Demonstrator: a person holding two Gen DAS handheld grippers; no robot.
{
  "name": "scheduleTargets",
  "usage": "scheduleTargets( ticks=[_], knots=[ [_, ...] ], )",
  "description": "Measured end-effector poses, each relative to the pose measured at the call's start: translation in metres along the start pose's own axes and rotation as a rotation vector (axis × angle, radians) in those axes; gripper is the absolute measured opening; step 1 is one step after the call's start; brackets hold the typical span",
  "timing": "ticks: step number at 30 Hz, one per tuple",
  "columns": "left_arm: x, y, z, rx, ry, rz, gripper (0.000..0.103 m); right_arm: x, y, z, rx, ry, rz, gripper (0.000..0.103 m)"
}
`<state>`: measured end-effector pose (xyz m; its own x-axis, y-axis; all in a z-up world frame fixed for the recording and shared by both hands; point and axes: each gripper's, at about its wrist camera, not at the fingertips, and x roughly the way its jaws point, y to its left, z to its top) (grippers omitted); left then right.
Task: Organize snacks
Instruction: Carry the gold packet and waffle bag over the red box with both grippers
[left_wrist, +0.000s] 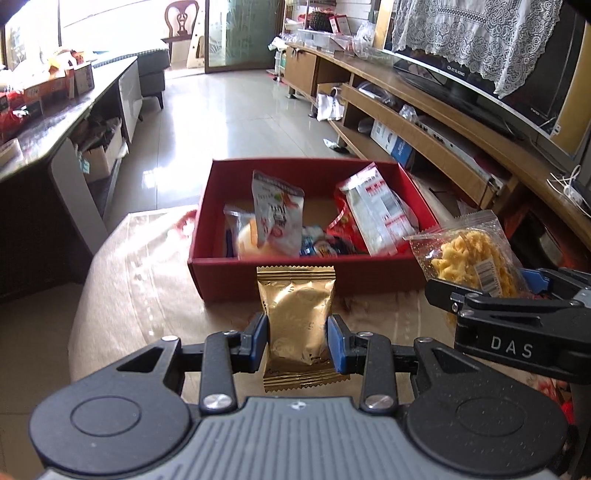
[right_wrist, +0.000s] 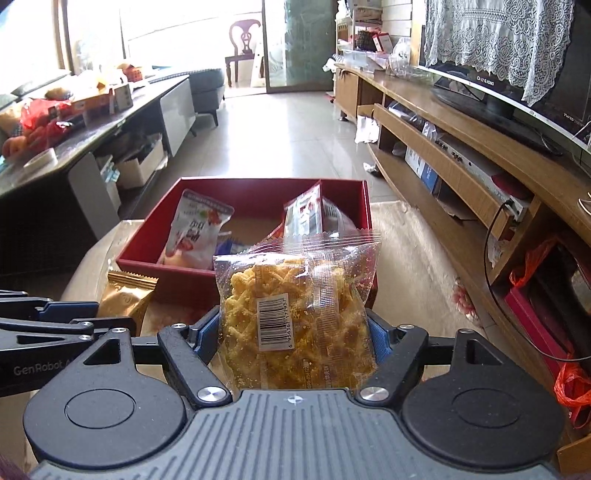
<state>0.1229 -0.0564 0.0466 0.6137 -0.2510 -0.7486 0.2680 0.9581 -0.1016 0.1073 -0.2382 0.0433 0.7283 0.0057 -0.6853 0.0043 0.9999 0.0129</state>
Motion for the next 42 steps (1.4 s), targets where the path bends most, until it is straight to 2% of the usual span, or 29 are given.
scheduleTargets(
  ticks=[14, 26, 42],
  knots=[
    [0.017, -0.002, 0.028, 0.003, -0.039, 0.022, 0.031, 0.016, 0.006, 0.022, 0.015, -0.037, 0.004, 0.081],
    [0.038, -0.004, 0.056, -0.014, -0.062, 0.024, 0.031, 0.036, -0.005, 0.045, 0.042, -0.057, -0.008, 0.081],
    [0.092, 0.000, 0.077, -0.024, -0.067, 0.038, 0.029, 0.089, -0.020, 0.059, 0.093, -0.065, 0.000, 0.081]
  ],
)
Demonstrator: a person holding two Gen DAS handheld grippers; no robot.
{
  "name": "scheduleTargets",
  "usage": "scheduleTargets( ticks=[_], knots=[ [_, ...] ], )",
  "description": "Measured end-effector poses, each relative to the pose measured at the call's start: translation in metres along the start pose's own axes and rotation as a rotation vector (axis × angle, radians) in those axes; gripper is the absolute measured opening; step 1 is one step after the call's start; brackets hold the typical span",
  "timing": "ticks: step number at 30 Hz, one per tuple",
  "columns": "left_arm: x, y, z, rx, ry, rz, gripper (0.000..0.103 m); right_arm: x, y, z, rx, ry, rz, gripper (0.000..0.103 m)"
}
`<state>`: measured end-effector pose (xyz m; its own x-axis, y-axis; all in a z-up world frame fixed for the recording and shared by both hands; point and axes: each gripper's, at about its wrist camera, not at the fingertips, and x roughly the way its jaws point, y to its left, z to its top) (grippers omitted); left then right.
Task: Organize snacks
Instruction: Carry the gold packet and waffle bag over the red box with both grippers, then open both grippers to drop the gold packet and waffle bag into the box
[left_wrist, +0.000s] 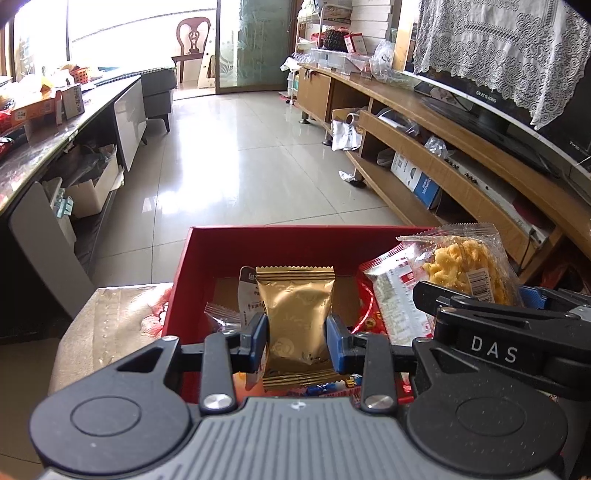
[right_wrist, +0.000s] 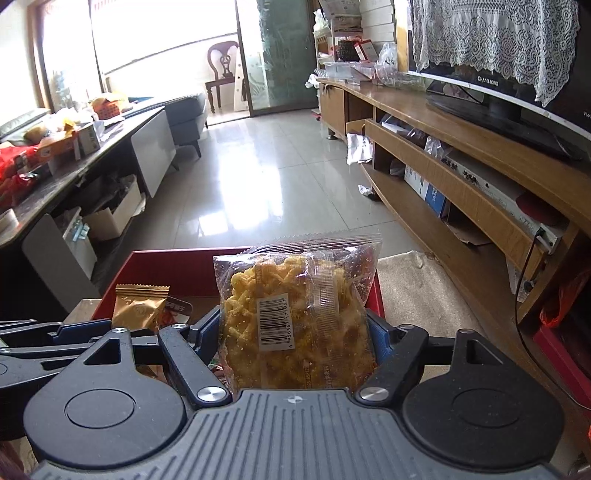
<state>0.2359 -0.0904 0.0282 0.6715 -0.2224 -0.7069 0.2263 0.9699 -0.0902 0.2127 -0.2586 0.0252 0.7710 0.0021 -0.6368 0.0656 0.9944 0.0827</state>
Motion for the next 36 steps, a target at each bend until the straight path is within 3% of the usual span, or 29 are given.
scheduleTargets(
  ticks=[4, 12, 36],
  knots=[
    [0.015, 0.003, -0.002, -0.006, 0.019, 0.001, 0.027, 0.015, 0.002, -0.004, 0.003, 0.013, 0.000, 0.081],
    [0.021, -0.004, -0.003, 0.044, -0.016, 0.020, 0.027, 0.032, 0.004, -0.009, -0.010, 0.027, -0.019, 0.082],
    [0.035, -0.010, -0.004, 0.068, -0.045, 0.034, 0.029, 0.045, 0.003, -0.012, -0.023, 0.008, -0.044, 0.085]
  ],
)
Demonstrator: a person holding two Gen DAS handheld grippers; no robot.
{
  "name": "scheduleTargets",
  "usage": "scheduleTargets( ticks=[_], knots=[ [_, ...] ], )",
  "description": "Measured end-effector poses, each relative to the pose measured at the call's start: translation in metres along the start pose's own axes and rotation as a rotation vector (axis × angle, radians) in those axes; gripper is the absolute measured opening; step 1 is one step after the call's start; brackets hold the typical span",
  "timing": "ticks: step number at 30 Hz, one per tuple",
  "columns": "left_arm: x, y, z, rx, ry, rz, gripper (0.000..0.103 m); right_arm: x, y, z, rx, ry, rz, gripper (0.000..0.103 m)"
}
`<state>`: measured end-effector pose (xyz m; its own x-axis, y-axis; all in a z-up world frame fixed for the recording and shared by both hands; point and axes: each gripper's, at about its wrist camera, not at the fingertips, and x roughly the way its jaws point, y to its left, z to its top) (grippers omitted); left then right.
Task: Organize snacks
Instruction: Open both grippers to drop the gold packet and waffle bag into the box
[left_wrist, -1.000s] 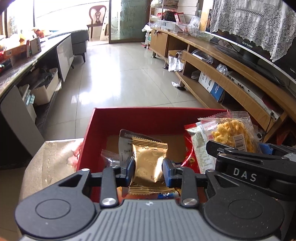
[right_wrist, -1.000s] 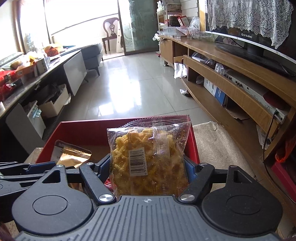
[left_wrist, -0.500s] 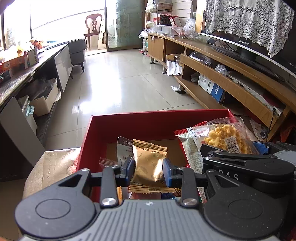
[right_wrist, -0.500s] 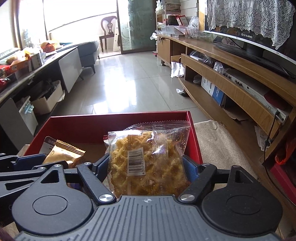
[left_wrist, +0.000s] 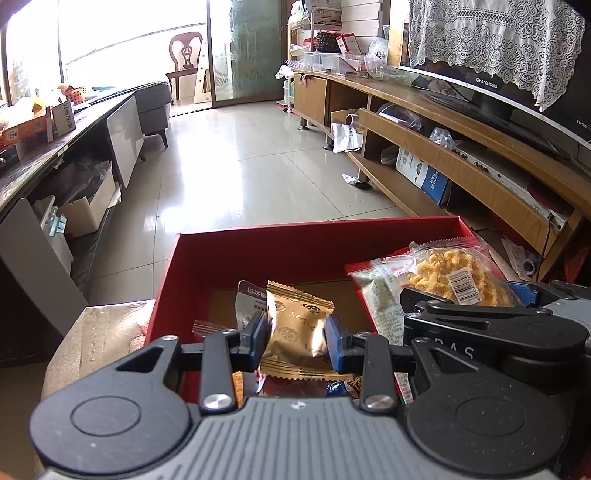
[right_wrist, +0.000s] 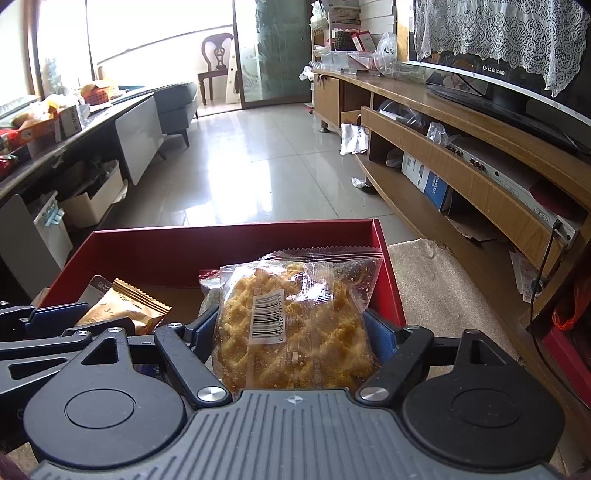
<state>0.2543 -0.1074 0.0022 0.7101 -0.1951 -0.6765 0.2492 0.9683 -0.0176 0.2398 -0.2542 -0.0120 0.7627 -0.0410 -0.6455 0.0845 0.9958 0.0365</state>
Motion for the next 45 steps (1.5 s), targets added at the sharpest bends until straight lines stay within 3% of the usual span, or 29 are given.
scheduleTargets(
  ticks=[20, 26, 30, 33, 38, 41, 45],
  knots=[
    [0.018, 0.001, -0.005, -0.012, 0.018, 0.018, 0.031, 0.018, 0.009, 0.004, -0.080, -0.029, -0.064, 0.088],
    [0.011, 0.010, -0.001, -0.092, 0.071, -0.030, 0.037, 0.008, 0.000, 0.005, -0.029, -0.005, -0.048, 0.092],
    [0.002, 0.016, 0.000, -0.123, 0.089, -0.017, 0.046, -0.004, -0.004, 0.006, 0.011, 0.004, -0.022, 0.094],
    [-0.009, 0.020, -0.001, -0.112, 0.091, 0.015, 0.047, -0.016, -0.002, 0.009, -0.005, -0.020, -0.021, 0.103],
    [-0.031, 0.026, 0.001, -0.146, 0.094, -0.011, 0.049, -0.033, -0.001, 0.011, -0.028, -0.016, -0.045, 0.103],
    [-0.047, 0.023, -0.001, -0.140, 0.088, -0.013, 0.058, -0.045, 0.000, 0.012, -0.036, -0.004, -0.066, 0.103],
    [-0.068, 0.020, -0.011, -0.131, 0.091, 0.003, 0.060, -0.068, 0.003, 0.010, -0.048, 0.000, -0.097, 0.103]
  ],
)
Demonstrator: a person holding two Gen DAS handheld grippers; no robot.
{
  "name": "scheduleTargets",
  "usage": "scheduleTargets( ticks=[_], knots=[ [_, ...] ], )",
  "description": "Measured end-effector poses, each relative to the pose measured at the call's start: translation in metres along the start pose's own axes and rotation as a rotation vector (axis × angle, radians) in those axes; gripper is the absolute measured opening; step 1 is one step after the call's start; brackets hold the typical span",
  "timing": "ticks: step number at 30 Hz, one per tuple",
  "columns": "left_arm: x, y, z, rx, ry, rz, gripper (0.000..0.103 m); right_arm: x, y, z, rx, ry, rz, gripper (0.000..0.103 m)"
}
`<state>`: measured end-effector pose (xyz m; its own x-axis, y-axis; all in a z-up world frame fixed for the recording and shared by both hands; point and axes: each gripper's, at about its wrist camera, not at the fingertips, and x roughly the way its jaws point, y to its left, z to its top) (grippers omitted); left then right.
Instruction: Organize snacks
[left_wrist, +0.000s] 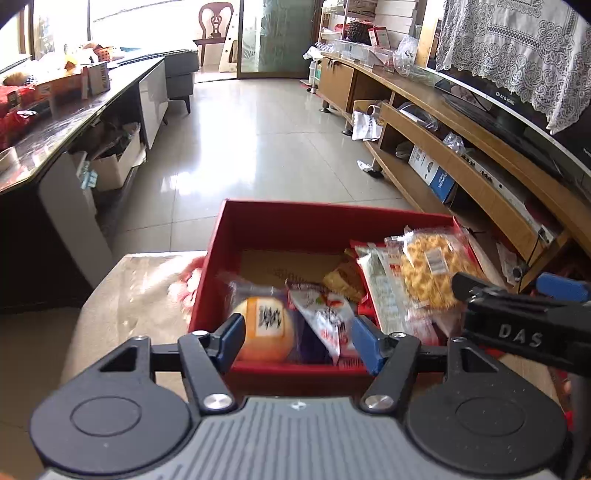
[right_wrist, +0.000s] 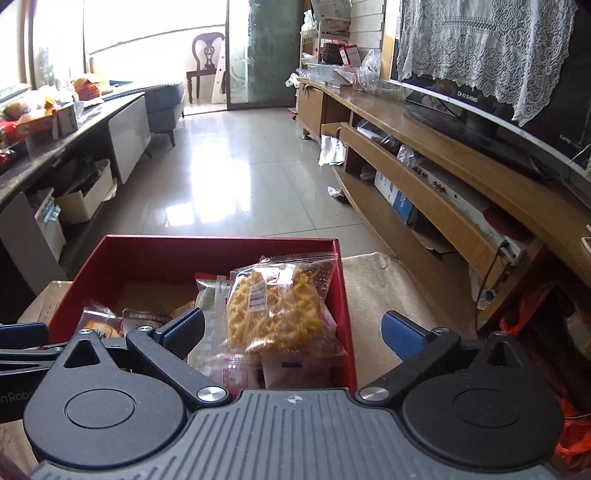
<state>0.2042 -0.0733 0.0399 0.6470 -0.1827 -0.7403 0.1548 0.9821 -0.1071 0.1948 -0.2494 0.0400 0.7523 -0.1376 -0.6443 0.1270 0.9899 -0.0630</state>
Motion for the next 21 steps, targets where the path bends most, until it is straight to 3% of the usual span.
scheduleTargets(
  ticks=[12, 21],
  knots=[
    [-0.057, 0.007, -0.056, -0.030, 0.019, 0.019, 0.082, -0.055, -0.001, -0.047, 0.005, 0.071, -0.038, 0.103],
    [-0.077, 0.006, -0.105, 0.004, 0.061, 0.047, 0.084, -0.100, 0.005, -0.088, -0.011, 0.094, -0.051, 0.103]
  ],
)
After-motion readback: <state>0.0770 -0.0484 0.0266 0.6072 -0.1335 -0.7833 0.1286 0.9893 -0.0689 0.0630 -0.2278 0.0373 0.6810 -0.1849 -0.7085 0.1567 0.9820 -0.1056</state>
